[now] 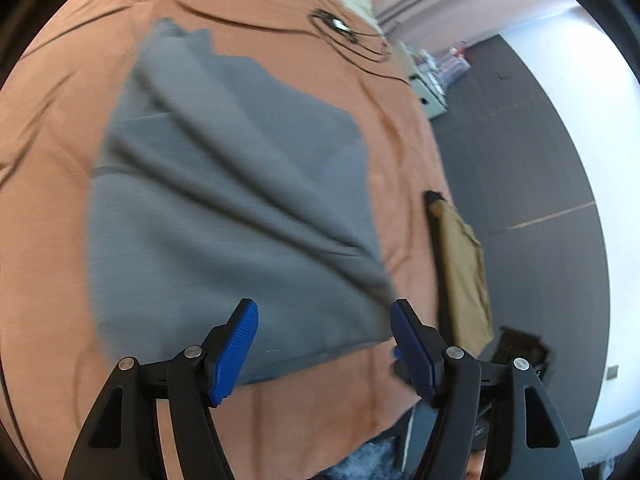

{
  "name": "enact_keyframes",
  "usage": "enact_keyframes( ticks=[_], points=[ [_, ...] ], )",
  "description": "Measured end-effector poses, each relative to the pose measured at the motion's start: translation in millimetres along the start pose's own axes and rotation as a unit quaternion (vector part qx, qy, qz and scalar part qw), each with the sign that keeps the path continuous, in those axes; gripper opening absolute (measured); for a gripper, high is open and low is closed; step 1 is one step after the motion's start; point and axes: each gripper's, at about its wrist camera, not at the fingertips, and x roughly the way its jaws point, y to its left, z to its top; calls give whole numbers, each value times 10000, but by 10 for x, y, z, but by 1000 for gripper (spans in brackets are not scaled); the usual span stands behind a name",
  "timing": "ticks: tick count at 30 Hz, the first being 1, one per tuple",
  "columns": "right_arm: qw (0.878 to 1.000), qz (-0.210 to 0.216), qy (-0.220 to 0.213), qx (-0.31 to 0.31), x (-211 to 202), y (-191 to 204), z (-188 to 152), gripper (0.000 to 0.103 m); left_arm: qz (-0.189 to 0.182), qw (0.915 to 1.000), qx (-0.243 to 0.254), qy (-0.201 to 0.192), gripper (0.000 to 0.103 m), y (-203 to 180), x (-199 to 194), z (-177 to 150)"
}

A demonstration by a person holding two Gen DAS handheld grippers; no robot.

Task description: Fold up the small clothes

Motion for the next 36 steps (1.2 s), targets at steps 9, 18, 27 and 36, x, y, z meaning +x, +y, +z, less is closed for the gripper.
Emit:
enact_keyframes(
  ticks=[9, 18, 27, 36],
  points=[
    [9968, -217, 225, -735, 214, 223, 467, 54, 747, 9968, -260, -91, 70, 537, -246, -112],
    [9837, -672, 952, -1371, 742, 419, 847, 33, 983, 9938, -504, 131, 52, 840, -135, -308],
    [9861, -505, 654, -1442, 478, 475, 884, 3, 947, 9930, -653, 285, 48, 977, -55, -400],
    [9889, -534, 488, -1297, 200, 195, 717, 2, 925, 9937, -540, 323, 48, 902, -8, -375]
  ],
)
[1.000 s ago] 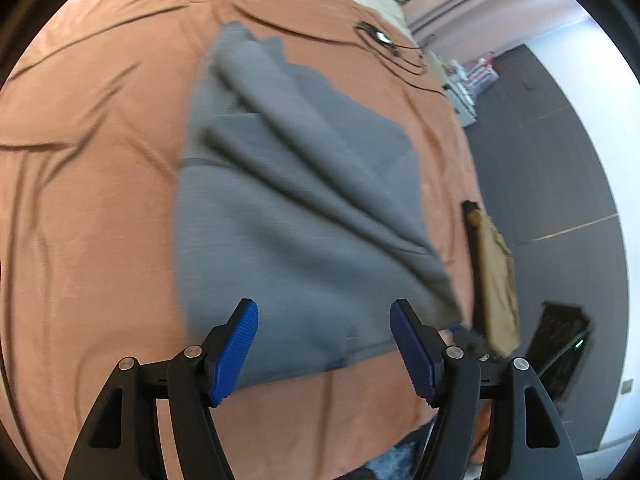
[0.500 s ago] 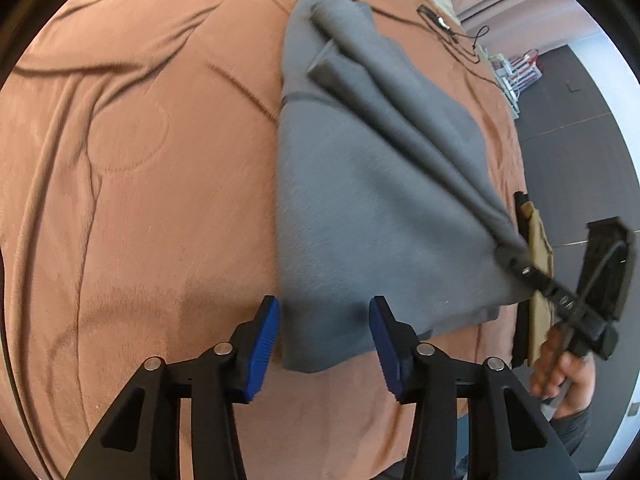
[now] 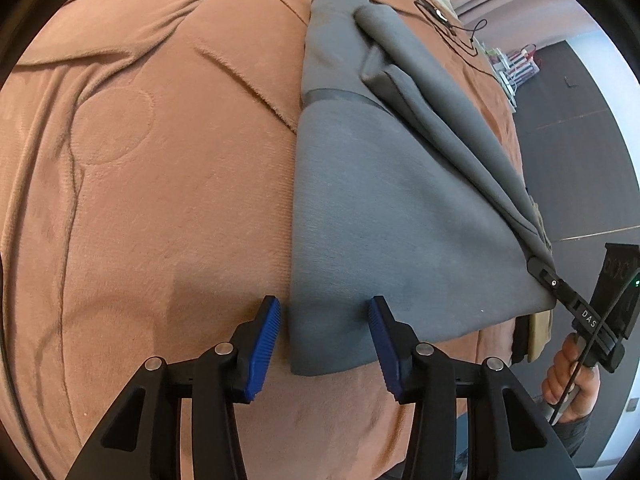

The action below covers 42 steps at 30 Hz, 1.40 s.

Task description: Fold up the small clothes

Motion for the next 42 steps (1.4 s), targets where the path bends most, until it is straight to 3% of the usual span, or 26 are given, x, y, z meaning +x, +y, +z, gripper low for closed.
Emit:
enact_keyframes(
  ticks=[3, 11, 12, 14, 16, 19, 22, 27, 29, 31, 42],
  points=[
    [9994, 255, 57, 216, 72, -148, -82, 2, 70, 10000, 48, 33, 48, -35, 51, 2],
    [9982, 380, 277, 363, 315, -309, -287, 3, 148, 9997, 165, 144, 48, -76, 164, 13],
    [9983, 363, 264, 359, 303, -326, -284, 3, 157, 9996, 173, 134, 46, -88, 176, 26],
    [9987, 296, 257, 321, 285, -318, -296, 2, 227, 9994, 214, 132, 25, -95, 182, 29],
    [9990, 251, 239, 271, 231, -284, -309, 2, 194, 9995, 192, 161, 18, -69, 166, 32],
    [9995, 192, 171, 209, 165, -236, -344, 2, 131, 9996, 153, 195, 17, -54, 134, 31],
    [9994, -128, 327, 41, 202, -243, -391, 2, 41, 9997, 122, 224, 17, -37, 82, 44],
    [9992, -239, 280, -138, 59, -82, -319, 22, 72, 9997, 223, -88, 17, -50, -127, 99],
    [9997, -157, 107, -162, -39, -41, -233, 43, -35, 9996, 182, -212, 18, -31, -202, 142],
    [9997, -77, -76, -215, -122, 17, -125, 45, -91, 9992, 121, -359, 18, -10, -265, 207],
    [9988, 261, -219, -351, 20, 221, 493, 45, -235, 9936, -181, -1088, 18, -26, -353, 703]
  ],
)
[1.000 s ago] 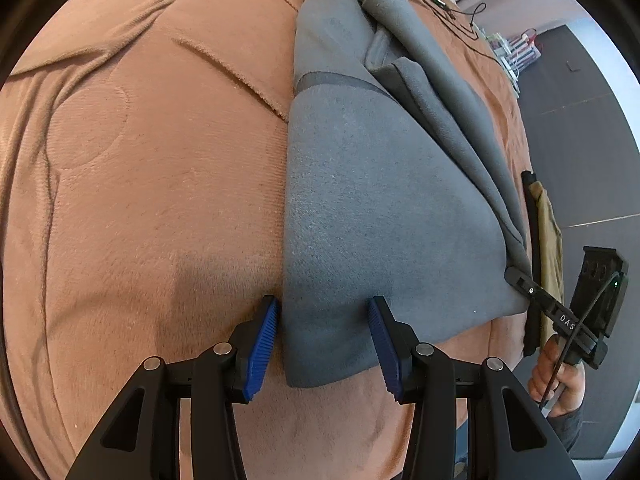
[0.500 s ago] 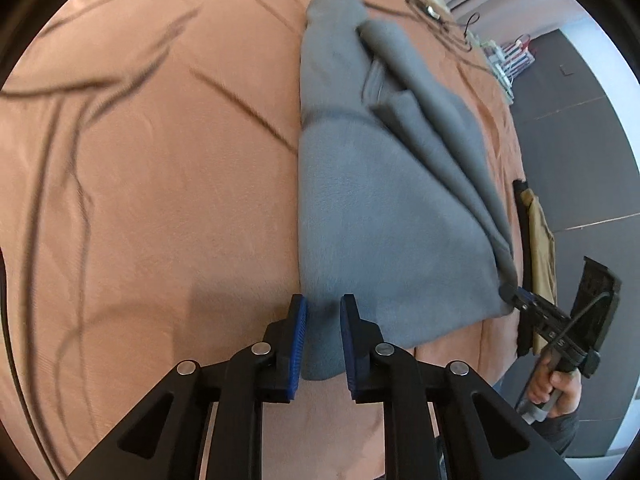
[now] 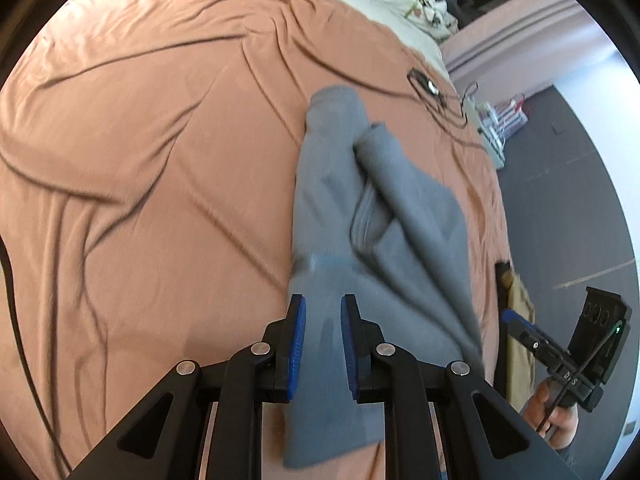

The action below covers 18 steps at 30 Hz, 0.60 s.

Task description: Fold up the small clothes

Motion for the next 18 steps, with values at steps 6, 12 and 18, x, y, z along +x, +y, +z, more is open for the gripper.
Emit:
enact_keyframes(
  ticks=[6, 12, 18],
  points=[
    [9998, 113, 54, -164, 350, 30, 334, 45, 51, 9994, -263, -238, 18, 26, 221, 148],
    [9982, 145, 286, -512, 919, 155, 694, 45, 89, 9999, -41, -121, 18, 42, 371, 167],
    [9957, 267, 369, -806, 1394, 248, 977, 45, 201, 9990, 103, -374, 18, -10, 273, 152]
  ],
)
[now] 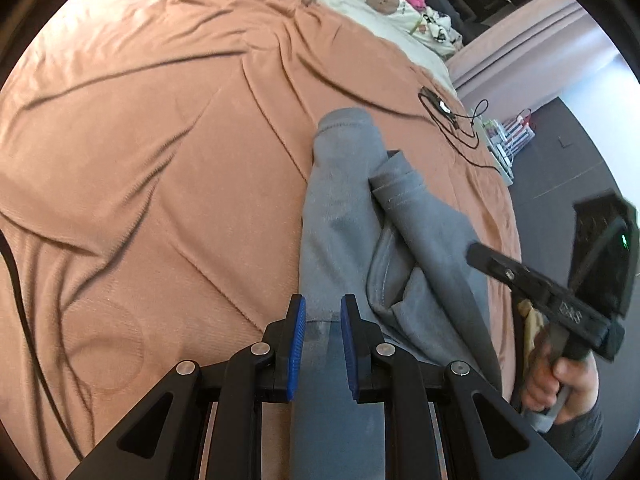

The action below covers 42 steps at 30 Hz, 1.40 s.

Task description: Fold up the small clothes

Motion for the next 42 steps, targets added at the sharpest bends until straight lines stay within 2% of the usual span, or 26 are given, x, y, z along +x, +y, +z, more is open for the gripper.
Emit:
enact_keyframes(
  ticks=[7, 9, 14, 15, 20, 31, 37, 42],
  points=[
    [9995, 52, 141, -275, 431, 43, 191, 45, 96, 9998, -83, 165, 18, 52, 167, -24],
    [9995, 89, 136, -286, 501, 47, 224, 41, 135, 9997, -121, 163, 18, 71, 198, -20],
    [9995, 225, 102, -202, 519, 49, 222, 7, 161, 9997, -154, 133, 18, 87, 213, -20],
    [9994, 234, 88, -226, 501, 61, 219, 4, 172, 9997, -135, 135, 18, 80, 217, -24],
    [9992, 191, -155, -324, 260, 85, 211, 2, 211, 9997, -126, 81, 18, 32, 189, -35],
    [9928, -1014, -631, 33, -411, -369, 162, 2, 354, 9993, -138, 7, 18, -18, 215, -60],
    [9867, -1455, -551, 477, -388, -745, 86, 2, 367, 9993, -115, 24, 18, -14, 233, -50],
    [9827, -1626, -459, 753, -262, -868, 49, 1, 419, 9991, -91, 40, 21, -16, 262, -33]
  ],
)
